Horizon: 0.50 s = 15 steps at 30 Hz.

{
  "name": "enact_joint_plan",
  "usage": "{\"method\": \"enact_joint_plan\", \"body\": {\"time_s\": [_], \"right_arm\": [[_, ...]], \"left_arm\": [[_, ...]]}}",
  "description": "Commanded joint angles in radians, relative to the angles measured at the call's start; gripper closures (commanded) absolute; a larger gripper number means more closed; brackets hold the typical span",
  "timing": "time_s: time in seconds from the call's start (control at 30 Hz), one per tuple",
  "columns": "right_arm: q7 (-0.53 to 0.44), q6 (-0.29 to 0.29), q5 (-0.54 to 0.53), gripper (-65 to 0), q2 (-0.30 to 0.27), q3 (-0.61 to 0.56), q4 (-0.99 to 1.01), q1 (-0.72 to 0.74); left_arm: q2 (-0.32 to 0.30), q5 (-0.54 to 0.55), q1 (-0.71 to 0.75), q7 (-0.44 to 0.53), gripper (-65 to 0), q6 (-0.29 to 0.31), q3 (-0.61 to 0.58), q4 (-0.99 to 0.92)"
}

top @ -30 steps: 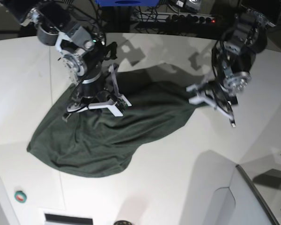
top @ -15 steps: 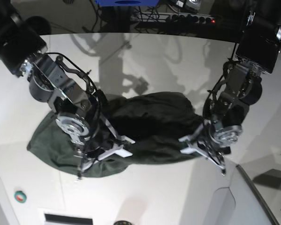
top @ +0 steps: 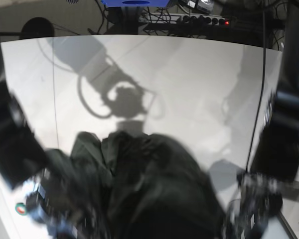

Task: Layout the t-shirt on the table in an organized manner, then fold the t-shirt properly
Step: 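Raise the shirt high with both grippers and lay it flat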

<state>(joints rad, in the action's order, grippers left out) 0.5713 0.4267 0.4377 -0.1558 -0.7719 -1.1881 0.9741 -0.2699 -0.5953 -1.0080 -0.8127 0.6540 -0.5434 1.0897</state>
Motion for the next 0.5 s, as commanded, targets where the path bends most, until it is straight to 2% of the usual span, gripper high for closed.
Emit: {"method": "enact_joint_plan", "body": {"time_s": [0.0, 0.13, 0.2, 0.27, 0.33, 0.37, 0.47], "right_arm": [[-0.012, -0.025, 0.045, -0.2, 0.0, 0.016, -0.04, 0.076], [-0.015, -0.016, 0.238, -0.2, 0.003, 0.139, -0.148, 0.108], [-0.01, 0.001, 0.344, -0.2, 0.0, 0.17, -0.227, 0.095], [0.013, 0.056, 0.418, -0.2, -0.006, 0.208, -0.306, 0.022], [0.034, 0.126, 0.468, -0.2, -0.008, 0.253, -0.378, -0.067], [0.042, 0.157, 0.493, -0.2, -0.008, 0.276, -0.404, -0.126], [0.046, 0.186, 0.573, -0.2, -0.008, 0.317, -0.471, -0.332]], "left_arm": [[-0.002, -0.028, -0.093, -0.009, 0.0, -0.023, 0.013, 0.031], [-0.012, -0.03, -0.163, -0.014, 0.0, -0.018, 0.013, 0.152], [-0.045, -0.03, -0.154, -0.079, 0.0, -0.017, 0.006, 0.252], [-0.072, -0.03, -0.097, -0.15, 0.0, -0.004, 0.006, 0.358], [-0.111, -0.03, -0.018, -0.188, 0.0, 0.04, 0.006, 0.479], [-0.133, -0.031, 0.035, -0.205, 0.0, 0.044, 0.006, 0.541], [-0.194, -0.039, 0.206, -0.261, 0.0, 0.044, 0.006, 0.7]]}}
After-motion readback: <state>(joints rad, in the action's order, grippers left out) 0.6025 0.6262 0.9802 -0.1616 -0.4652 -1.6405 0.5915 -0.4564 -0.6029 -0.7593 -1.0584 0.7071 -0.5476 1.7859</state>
